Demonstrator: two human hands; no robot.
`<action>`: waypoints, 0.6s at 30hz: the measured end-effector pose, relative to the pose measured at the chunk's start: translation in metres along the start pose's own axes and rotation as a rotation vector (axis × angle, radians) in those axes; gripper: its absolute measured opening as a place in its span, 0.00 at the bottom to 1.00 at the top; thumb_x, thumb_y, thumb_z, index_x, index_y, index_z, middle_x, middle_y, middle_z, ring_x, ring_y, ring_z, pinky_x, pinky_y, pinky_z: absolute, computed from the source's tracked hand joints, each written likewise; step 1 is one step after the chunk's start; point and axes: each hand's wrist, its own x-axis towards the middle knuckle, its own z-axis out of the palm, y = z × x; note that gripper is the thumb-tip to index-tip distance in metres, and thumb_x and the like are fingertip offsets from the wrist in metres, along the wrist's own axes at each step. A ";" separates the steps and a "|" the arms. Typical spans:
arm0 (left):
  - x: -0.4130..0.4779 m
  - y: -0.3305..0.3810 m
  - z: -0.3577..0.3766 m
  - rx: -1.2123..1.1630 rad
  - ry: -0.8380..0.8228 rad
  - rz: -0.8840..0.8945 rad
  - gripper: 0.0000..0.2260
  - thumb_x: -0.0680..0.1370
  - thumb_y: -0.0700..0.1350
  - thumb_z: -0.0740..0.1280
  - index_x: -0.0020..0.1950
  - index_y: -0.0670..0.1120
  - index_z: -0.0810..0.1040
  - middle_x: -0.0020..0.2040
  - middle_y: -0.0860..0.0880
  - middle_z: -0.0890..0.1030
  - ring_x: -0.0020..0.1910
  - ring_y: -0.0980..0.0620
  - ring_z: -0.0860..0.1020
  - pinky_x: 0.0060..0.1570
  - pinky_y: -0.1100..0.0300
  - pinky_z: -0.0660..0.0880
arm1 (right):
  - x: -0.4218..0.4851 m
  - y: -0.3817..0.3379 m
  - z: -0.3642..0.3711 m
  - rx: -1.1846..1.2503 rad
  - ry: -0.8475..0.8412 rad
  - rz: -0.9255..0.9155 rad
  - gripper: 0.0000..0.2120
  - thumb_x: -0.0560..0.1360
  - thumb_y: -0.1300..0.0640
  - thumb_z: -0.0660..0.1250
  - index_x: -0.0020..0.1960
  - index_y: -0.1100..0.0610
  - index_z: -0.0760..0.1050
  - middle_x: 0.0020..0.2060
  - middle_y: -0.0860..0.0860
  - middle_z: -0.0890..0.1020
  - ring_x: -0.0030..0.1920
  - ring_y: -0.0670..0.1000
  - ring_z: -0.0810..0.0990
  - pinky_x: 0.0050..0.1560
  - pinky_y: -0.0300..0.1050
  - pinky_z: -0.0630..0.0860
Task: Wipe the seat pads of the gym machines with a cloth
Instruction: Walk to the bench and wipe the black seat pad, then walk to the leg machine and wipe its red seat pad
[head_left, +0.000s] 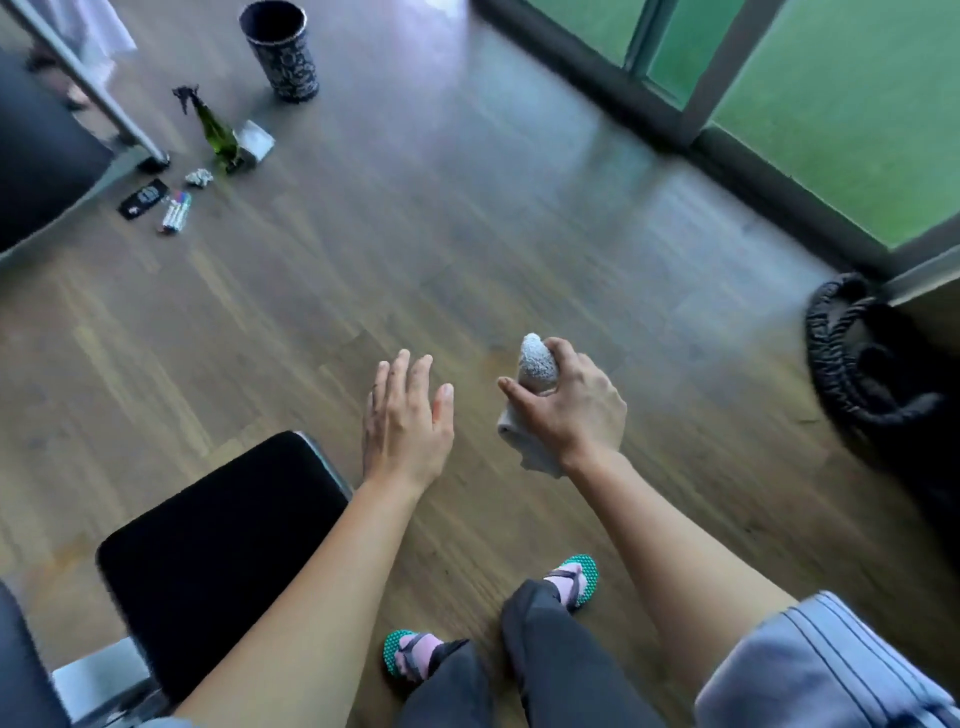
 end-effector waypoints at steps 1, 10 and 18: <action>0.002 0.024 0.002 0.006 -0.014 0.029 0.25 0.79 0.55 0.52 0.73 0.45 0.67 0.76 0.44 0.62 0.76 0.44 0.56 0.73 0.50 0.54 | 0.004 0.014 -0.020 0.003 0.024 0.019 0.30 0.68 0.32 0.66 0.64 0.45 0.70 0.56 0.50 0.79 0.56 0.56 0.77 0.52 0.48 0.72; 0.009 0.245 0.056 0.052 -0.137 0.323 0.23 0.81 0.53 0.54 0.73 0.44 0.67 0.75 0.43 0.64 0.75 0.43 0.58 0.73 0.50 0.56 | 0.030 0.166 -0.180 0.026 0.196 0.205 0.31 0.68 0.33 0.67 0.66 0.46 0.69 0.54 0.51 0.79 0.56 0.56 0.77 0.51 0.48 0.72; -0.001 0.437 0.142 0.141 -0.306 0.725 0.26 0.78 0.57 0.51 0.72 0.45 0.68 0.73 0.44 0.67 0.74 0.44 0.61 0.70 0.49 0.59 | 0.027 0.316 -0.281 0.064 0.413 0.475 0.31 0.69 0.34 0.67 0.68 0.44 0.68 0.56 0.50 0.79 0.56 0.55 0.77 0.52 0.47 0.72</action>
